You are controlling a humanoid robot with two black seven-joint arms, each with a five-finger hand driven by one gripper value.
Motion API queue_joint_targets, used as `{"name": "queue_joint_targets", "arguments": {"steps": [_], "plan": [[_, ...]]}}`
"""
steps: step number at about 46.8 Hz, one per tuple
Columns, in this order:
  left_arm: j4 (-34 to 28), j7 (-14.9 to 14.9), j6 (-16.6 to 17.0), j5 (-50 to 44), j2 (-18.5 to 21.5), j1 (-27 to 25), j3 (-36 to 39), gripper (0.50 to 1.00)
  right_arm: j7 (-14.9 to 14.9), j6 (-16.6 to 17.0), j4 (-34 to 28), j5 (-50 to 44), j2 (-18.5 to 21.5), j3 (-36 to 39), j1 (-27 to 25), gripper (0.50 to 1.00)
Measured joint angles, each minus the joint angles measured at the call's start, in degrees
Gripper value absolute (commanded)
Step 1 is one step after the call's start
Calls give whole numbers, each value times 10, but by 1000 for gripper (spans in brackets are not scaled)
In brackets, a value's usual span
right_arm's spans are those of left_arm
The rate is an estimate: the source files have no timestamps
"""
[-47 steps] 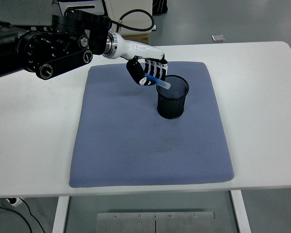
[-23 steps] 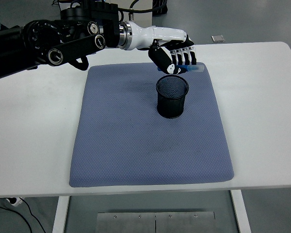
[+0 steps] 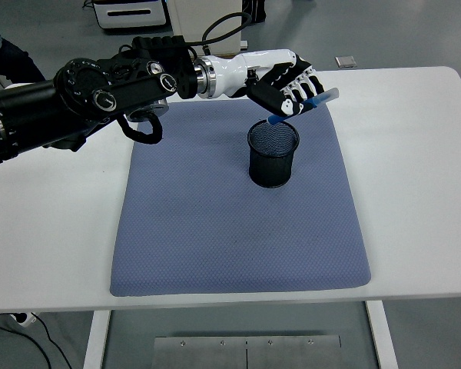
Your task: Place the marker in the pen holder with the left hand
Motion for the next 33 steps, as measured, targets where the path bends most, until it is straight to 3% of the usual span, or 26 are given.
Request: {"name": "queue_joint_targets", "arguments": {"steps": [20,22,23,24,28,32,33], "plan": [[5,-14,9,-93,0,46,-9,500,0,0,0,0,0,0,0,1000],[8,-14,9,-97,0,51,-9,586,0,0,0,0,0,0,0,1000],[9,-14,9,-99,0,52,-9,587,0,0,0,0,0,0,0,1000],[9,-14,9,-104,0,55,-9,717,0,0,0,0,0,0,0,1000],[10,-14,9,-124,3,59,-9,830,0,0,0,0,0,0,0,1000],[10,-14,9,-139,6,59,-12,997,0,0,0,0,0,0,0,1000],[10,-14,8,-139,7,58,-12,1000,0,0,0,0,0,0,0,1000]]}}
